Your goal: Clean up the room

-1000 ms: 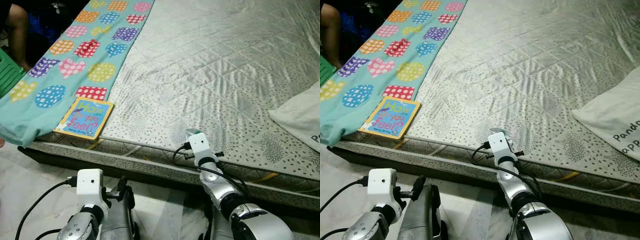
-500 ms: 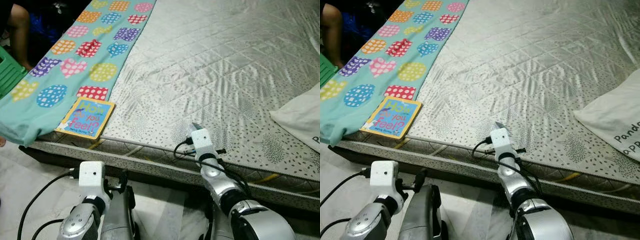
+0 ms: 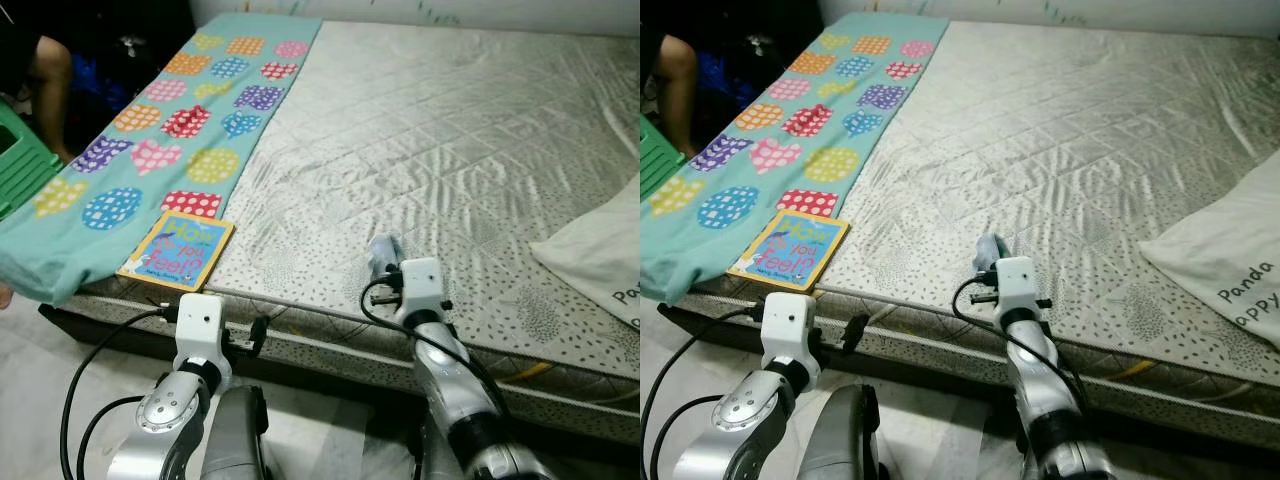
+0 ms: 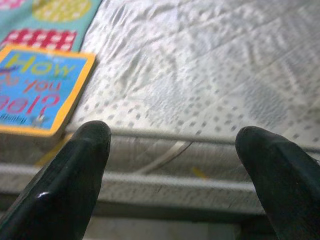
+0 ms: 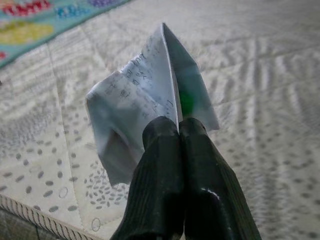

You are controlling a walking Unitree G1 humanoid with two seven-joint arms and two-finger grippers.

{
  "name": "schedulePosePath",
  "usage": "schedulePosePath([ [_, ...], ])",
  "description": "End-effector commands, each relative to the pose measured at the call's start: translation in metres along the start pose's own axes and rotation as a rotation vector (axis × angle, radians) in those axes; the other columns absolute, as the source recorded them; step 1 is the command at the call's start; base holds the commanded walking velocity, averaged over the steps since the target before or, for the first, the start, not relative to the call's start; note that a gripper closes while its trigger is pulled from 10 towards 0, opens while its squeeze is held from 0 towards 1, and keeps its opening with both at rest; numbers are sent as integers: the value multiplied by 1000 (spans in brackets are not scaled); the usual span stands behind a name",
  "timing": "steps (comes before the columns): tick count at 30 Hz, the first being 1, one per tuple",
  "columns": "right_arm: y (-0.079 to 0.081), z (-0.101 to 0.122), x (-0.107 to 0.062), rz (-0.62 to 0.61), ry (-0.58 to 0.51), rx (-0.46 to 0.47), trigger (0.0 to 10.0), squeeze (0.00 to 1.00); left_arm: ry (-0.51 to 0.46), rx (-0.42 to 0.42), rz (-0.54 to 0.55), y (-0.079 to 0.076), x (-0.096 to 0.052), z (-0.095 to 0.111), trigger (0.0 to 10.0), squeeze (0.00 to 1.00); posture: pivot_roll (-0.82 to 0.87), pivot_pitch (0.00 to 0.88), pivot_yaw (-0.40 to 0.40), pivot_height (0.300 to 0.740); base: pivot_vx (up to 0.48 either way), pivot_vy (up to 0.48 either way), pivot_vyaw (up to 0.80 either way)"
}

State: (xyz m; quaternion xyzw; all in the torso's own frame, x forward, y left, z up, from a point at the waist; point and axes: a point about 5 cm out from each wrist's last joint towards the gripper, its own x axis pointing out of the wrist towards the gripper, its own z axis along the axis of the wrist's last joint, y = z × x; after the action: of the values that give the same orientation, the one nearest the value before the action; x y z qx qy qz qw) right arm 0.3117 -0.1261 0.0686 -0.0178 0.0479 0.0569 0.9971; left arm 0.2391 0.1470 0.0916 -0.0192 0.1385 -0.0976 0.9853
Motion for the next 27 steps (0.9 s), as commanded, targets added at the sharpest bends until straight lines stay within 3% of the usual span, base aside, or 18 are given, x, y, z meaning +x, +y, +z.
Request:
schedulePosePath([
  [1, 0, 10, -11, 9, -17, 26, 10000, 0, -9, 15, 3, 1, -3, -3, 10000, 0, -59, 0, 29, 575, 0, 0, 0],
  [7, -9, 16, -28, -29, -38, 55, 10000, 0, -29, 48, -32, -4, -4, -4, 10000, 0, -81, 0, 30, 575, 0, 0, 0],
  [8, -15, 18, -32, -58, -28, 18, 10000, 0, -32, 47, -32, -4, -3, -5, 10000, 0, -83, 0, 29, 575, 0, 0, 0],
  [13, -36, 29, -46, -85, -7, 25, 10000, 0, -94, 17, -25, -1, -2, 2, 10000, 0, -82, 0, 27, 575, 0, 0, 0],
  [19, -45, 43, -27, -123, -38, 51, 10000, 0, -108, -7, 12, 8, 4, 2, 10000, 0, -78, 0, 34, 618, 0, 0, 0],
  [27, -47, 50, -21, -118, -47, 47, 10000, 0, -112, -6, 11, 9, 6, 1, 10000, 0, -79, 0, 35, 661, 0, 0, 0],
])
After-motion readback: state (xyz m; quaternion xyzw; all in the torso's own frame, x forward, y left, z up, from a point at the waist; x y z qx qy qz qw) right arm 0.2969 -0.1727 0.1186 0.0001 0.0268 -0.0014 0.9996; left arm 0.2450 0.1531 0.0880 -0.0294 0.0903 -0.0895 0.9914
